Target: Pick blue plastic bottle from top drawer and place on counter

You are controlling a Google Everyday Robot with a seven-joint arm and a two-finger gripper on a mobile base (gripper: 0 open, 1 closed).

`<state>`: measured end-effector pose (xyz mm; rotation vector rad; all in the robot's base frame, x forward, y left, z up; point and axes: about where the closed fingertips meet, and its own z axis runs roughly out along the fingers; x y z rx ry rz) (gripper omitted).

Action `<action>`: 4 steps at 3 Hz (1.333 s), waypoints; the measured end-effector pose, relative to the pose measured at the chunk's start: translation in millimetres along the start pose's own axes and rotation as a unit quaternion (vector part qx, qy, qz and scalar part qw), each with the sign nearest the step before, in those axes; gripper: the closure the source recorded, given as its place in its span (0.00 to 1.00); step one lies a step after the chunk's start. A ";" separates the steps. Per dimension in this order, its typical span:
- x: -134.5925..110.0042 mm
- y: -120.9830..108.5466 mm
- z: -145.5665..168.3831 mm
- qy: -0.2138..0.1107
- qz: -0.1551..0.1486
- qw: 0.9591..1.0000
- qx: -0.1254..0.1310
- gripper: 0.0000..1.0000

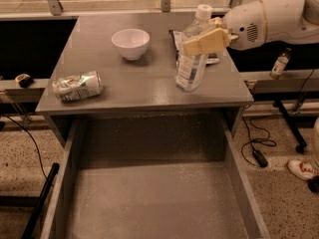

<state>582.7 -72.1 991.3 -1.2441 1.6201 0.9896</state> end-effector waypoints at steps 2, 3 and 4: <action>9.4 -54.5 -5.0 0.016 0.009 0.990 0.137 1.00; 20.0 -74.0 1.8 0.041 0.027 0.986 0.159 1.00; 29.0 -84.9 9.1 0.057 0.054 0.985 0.157 0.98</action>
Offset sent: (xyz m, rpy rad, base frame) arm 0.0809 -0.0314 -0.0233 -0.1303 -0.0788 -0.3946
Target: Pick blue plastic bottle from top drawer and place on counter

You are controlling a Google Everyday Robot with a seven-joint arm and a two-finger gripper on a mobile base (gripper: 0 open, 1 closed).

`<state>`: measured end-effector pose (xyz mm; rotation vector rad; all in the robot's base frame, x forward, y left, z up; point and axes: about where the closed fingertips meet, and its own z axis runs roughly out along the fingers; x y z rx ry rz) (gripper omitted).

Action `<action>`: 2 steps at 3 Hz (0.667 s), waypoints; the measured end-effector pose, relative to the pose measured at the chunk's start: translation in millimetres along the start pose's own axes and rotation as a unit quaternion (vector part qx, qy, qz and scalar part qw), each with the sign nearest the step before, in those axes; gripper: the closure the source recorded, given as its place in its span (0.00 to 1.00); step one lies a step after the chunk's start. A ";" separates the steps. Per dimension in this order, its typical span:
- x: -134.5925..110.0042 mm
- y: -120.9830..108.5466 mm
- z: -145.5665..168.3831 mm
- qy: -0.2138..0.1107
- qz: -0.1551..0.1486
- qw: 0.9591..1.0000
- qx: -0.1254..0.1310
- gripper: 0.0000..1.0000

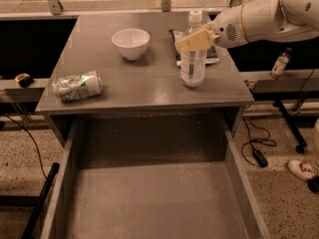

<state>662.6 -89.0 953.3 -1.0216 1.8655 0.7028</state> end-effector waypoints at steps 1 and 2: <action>0.0 0.0 0.0 0.000 0.000 1.000 0.000 0.75; 0.0 0.0 0.0 0.000 0.000 1.000 0.000 0.51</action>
Offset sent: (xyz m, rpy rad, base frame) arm 0.0000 0.0000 0.0000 0.0000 0.0000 0.0000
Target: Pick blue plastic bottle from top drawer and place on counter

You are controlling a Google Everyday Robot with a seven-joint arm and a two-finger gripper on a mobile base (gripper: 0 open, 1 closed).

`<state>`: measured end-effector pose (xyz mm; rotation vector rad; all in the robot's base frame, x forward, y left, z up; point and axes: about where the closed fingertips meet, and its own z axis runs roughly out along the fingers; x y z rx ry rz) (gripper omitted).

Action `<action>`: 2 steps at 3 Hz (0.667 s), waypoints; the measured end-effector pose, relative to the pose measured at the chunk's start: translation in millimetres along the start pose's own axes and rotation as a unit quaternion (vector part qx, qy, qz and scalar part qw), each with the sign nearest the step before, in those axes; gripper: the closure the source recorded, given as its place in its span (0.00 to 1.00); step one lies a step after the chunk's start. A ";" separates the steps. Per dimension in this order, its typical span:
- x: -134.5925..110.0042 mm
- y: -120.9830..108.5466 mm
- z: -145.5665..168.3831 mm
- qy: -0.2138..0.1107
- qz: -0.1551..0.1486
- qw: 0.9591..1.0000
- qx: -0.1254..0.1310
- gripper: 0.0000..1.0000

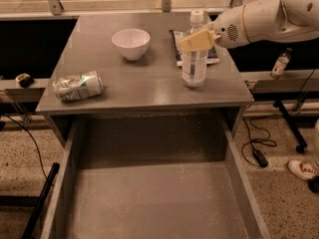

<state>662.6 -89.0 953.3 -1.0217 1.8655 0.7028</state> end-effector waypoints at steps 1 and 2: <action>0.0 0.0 0.0 0.000 0.000 1.000 0.000 0.28; 0.0 0.0 0.1 0.000 0.000 1.000 0.000 0.05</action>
Offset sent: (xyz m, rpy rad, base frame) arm 0.0000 0.0000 0.0000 0.0000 0.0000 0.0000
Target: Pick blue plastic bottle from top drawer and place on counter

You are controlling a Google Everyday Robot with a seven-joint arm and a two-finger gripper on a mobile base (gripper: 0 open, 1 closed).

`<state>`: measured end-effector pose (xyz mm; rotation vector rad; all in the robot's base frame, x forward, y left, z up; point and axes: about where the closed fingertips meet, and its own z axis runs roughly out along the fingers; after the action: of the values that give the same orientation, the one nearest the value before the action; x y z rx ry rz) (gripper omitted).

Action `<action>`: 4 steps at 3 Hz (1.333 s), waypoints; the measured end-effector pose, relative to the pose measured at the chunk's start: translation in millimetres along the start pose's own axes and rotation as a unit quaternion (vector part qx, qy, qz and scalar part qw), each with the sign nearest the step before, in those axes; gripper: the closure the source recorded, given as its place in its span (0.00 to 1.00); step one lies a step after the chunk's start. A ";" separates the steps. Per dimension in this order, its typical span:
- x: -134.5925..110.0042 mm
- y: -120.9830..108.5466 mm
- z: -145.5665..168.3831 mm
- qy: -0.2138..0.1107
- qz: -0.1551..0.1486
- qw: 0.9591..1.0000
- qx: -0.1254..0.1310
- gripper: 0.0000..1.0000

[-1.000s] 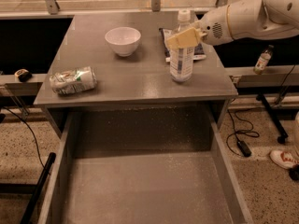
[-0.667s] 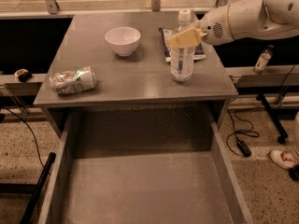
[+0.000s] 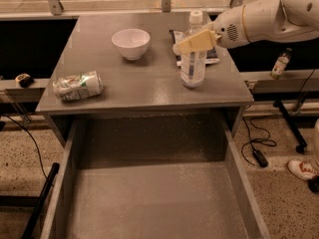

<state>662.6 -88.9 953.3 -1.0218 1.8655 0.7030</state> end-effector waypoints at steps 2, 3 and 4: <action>-1.8 0.5 -2.0 -0.004 -0.005 1.000 0.000 0.00; -14.2 4.0 -15.8 -0.031 -0.035 0.999 -0.003 0.00; -28.1 9.0 -59.1 -0.077 -0.094 0.993 -0.008 0.00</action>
Offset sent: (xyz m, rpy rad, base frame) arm 0.0000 0.0000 0.0000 0.0000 0.0000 0.0000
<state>638.0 -120.1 1006.0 -1.1059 1.6099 0.6648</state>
